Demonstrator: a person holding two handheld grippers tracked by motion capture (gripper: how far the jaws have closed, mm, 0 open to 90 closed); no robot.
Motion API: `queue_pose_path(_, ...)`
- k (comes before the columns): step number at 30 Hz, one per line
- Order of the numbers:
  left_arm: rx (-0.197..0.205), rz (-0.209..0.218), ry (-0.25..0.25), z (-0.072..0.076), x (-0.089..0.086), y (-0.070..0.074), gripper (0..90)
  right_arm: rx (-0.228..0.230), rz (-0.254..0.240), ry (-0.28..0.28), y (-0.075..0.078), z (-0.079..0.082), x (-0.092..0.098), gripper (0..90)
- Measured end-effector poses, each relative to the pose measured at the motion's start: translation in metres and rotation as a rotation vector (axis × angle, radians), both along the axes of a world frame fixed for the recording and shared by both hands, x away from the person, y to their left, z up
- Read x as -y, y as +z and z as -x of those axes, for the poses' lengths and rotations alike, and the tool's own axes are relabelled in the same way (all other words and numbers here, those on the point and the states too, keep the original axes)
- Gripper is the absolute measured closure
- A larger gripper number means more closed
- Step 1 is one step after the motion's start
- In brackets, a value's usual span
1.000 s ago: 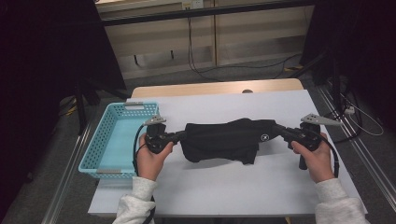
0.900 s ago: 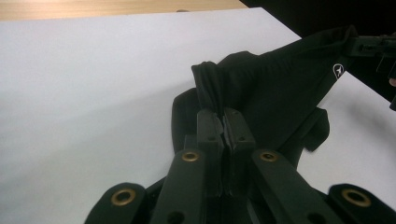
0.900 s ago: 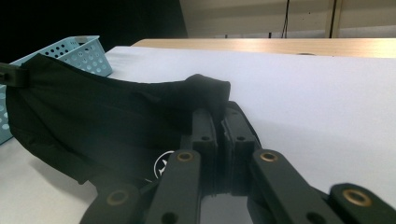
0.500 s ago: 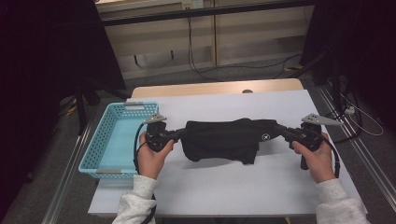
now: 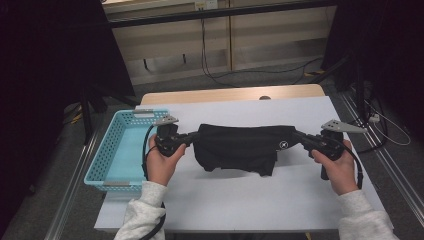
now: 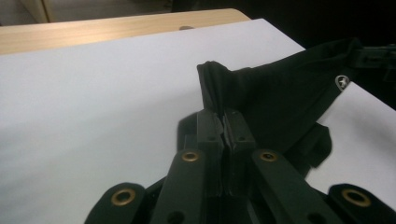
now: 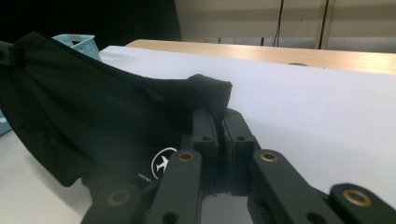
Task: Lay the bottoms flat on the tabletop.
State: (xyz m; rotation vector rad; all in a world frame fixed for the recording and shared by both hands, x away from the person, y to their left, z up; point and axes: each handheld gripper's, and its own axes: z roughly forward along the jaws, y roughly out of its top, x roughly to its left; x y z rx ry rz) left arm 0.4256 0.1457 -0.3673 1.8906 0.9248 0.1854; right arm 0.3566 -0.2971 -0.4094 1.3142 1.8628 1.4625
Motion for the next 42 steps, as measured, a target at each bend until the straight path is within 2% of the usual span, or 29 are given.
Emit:
queue_pose_path(4,-0.001,0.007,-0.001,-0.010,0.001,0.007,87.1,0.011,0.011,-0.001,0.008,-0.008,-0.001,85.5)
queue_pose_path(7,-0.041,0.031,-0.005,-0.026,0.001,0.008,87.1,0.005,0.022,-0.004,0.011,-0.018,0.000,85.5)
queue_pose_path(10,-0.055,0.014,0.014,-0.044,0.001,0.009,87.2,-0.026,0.025,-0.008,0.012,-0.033,0.000,85.5)
queue_pose_path(12,-0.034,-0.018,0.019,-0.058,0.005,0.012,87.2,-0.055,0.020,-0.013,0.012,-0.046,0.000,85.7)
queue_pose_path(13,-0.033,-0.026,0.022,-0.068,0.008,0.014,87.4,-0.068,0.037,-0.020,0.013,-0.057,-0.002,85.9)
queue_pose_path(14,-0.013,-0.039,0.031,-0.082,0.011,0.018,87.5,-0.084,0.061,-0.044,0.015,-0.072,-0.004,85.9)
queue_pose_path(15,0.009,-0.054,0.058,-0.097,0.015,0.023,87.5,-0.089,0.041,-0.086,0.020,-0.090,-0.006,85.9)
queue_pose_path(16,0.040,-0.055,0.080,-0.112,0.017,0.030,87.5,-0.073,0.005,-0.137,0.029,-0.108,-0.008,85.5)
queue_pose_path(17,0.101,-0.044,0.110,-0.122,0.020,0.035,87.0,-0.034,0.007,-0.193,0.040,-0.124,-0.012,82.3)
queue_pose_path(18,0.172,-0.064,0.138,-0.130,0.023,0.038,84.9,0.007,0.043,-0.246,0.051,-0.137,-0.019,71.6)
queue_pose_path(19,0.200,-0.078,0.169,-0.136,0.026,0.036,74.2,0.021,0.088,-0.279,0.058,-0.147,-0.027,60.5)
queue_pose_path(20,0.174,-0.076,0.194,-0.140,0.029,0.030,52.7,0.004,0.122,-0.279,0.060,-0.153,-0.033,57.6)
queue_pose_path(21,0.142,-0.078,0.192,-0.140,0.032,0.023,37.9,-0.020,0.127,-0.265,0.056,-0.155,-0.039,55.7)
queue_pose_path(23,0.100,-0.126,0.152,-0.133,0.035,0.005,33.9,-0.069,0.112,-0.212,0.042,-0.150,-0.046,45.6)
queue_pose_path(25,0.073,-0.138,0.109,-0.123,0.038,-0.014,29.8,-0.093,0.170,-0.166,0.021,-0.138,-0.052,44.3)
queue_pose_path(26,0.050,-0.134,0.101,-0.116,0.039,-0.023,28.6,-0.119,0.199,-0.133,0.010,-0.131,-0.053,44.2)
queue_pose_path(27,0.034,-0.150,0.088,-0.110,0.040,-0.031,27.1,-0.140,0.222,-0.114,-0.001,-0.124,-0.053,43.3)
queue_pose_path(28,0.022,-0.148,0.081,-0.103,0.040,-0.037,25.3,-0.148,0.242,-0.104,-0.010,-0.116,-0.052,41.9)
queue_pose_path(30,0.009,-0.145,0.060,-0.088,0.040,-0.046,23.9,-0.173,0.237,-0.093,-0.022,-0.099,-0.049,40.2)
queue_pose_path(33,0.021,-0.132,0.047,-0.066,0.040,-0.051,22.1,-0.172,0.248,-0.078,-0.029,-0.074,-0.046,36.2)
queue_pose_path(35,0.023,-0.132,0.021,-0.051,0.040,-0.054,21.6,-0.172,0.247,-0.073,-0.031,-0.057,-0.045,33.0)
queue_pose_path(38,0.045,-0.129,0.003,-0.032,0.038,-0.057,21.3,-0.170,0.269,-0.041,-0.037,-0.035,-0.044,30.4)
queue_pose_path(39,0.050,-0.123,0.000,-0.027,0.037,-0.059,21.2,-0.173,0.283,-0.031,-0.039,-0.029,-0.043,29.8)
queue_pose_path(41,0.074,-0.126,0.010,-0.022,0.035,-0.063,21.3,-0.167,0.279,-0.037,-0.044,-0.018,-0.040,30.2)
queue_pose_path(42,0.061,-0.139,0.007,-0.022,0.035,-0.066,21.8,-0.167,0.280,-0.039,-0.047,-0.014,-0.039,31.3)
